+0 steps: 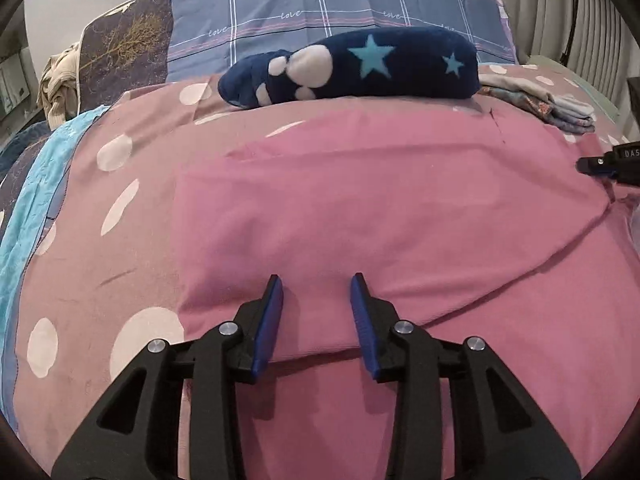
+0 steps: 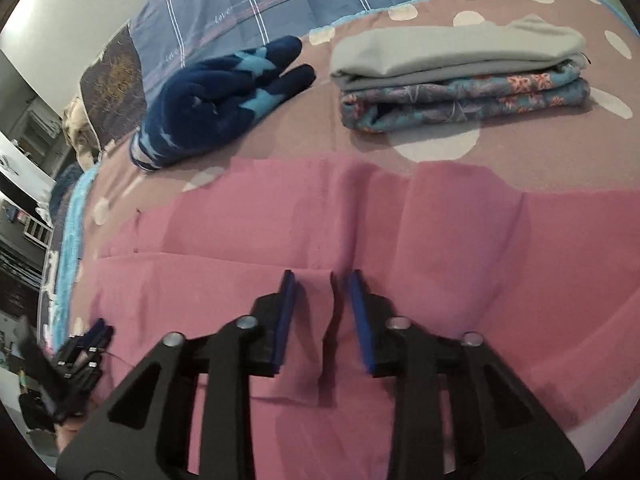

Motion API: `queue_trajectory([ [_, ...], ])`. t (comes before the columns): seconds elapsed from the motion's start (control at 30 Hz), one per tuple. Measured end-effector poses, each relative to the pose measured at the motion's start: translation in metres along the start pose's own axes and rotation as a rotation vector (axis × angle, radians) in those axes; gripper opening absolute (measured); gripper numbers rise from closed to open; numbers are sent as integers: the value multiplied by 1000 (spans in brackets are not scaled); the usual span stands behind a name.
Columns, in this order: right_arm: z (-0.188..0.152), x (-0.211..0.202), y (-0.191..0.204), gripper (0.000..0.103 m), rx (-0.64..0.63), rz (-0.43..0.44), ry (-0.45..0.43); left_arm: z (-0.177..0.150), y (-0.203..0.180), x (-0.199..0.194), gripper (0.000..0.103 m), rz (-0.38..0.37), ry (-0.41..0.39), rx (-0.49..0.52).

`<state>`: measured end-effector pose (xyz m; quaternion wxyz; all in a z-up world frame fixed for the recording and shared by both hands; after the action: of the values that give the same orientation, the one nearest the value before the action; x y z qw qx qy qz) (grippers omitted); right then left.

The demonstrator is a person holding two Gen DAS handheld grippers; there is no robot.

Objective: Fold small clothes

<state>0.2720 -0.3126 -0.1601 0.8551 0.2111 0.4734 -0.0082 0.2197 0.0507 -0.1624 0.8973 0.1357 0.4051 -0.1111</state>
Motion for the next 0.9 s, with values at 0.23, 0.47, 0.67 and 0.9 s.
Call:
queue_trajectory([
  [0.23, 26, -18, 20, 1, -79, -16, -145, -2, -4, -2, 44, 58, -3, 26],
  [0.47, 4, -24, -16, 15, 39, 34, -138, -1, 10, 3, 59, 69, -2, -14],
  [0.67, -29, -51, 12, 42, -118, 126, -67, 0, 8, 4, 64, 118, 3, 7],
  [0.9, -36, -13, 6, 1, -50, 15, -25, 0, 13, 4, 71, 119, 7, -10],
])
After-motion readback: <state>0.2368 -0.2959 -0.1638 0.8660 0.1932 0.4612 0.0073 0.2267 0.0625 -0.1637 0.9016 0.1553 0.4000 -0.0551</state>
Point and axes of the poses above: each gripper's, at about its wrist camera, not at the fingertips, and x roughly the way its jaws point, y to its left, z to its top, the point moved 6 cm from there along x, roughly the way its jaws point, and after that the axes turned 6 degrees about x, right-handed, at the moved point
